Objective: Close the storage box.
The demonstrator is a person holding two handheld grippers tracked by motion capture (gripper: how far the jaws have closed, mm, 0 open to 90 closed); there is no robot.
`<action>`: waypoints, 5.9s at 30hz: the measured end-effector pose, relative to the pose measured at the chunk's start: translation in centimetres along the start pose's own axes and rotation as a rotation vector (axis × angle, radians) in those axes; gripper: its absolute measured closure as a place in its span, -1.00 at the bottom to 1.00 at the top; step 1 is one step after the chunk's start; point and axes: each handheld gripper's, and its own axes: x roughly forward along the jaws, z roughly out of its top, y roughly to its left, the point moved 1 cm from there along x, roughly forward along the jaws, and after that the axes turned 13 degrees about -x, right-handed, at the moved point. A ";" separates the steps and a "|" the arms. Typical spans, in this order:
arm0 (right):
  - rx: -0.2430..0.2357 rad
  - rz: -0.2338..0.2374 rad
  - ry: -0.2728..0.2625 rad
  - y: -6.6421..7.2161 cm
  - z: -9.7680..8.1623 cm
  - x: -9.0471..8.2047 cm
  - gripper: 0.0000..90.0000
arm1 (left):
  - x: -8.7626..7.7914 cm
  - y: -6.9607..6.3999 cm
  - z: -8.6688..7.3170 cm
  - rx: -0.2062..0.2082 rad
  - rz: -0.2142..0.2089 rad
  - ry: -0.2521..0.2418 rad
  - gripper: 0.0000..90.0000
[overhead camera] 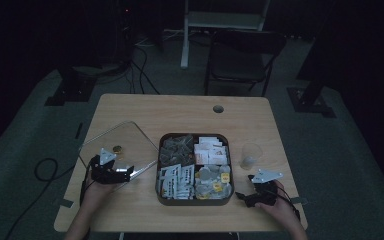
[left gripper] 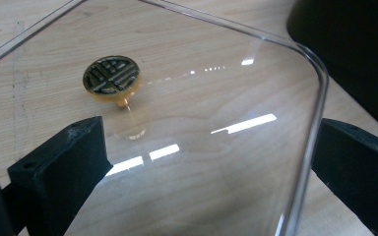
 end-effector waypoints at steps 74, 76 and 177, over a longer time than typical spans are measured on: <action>-0.002 -0.001 -0.001 0.0 0.0 0.0 -0.72 | -0.7 1.4 6.7 -0.079 0.095 -0.091 0.33; -0.002 -0.001 -0.001 0.0 0.0 0.0 -0.72 | -0.8 0.9 6.8 -0.064 0.087 -0.090 0.33; -0.003 -0.002 -0.002 0.0 0.0 0.0 -0.72 | 5.1 -21.0 5.7 0.355 -0.397 0.114 0.32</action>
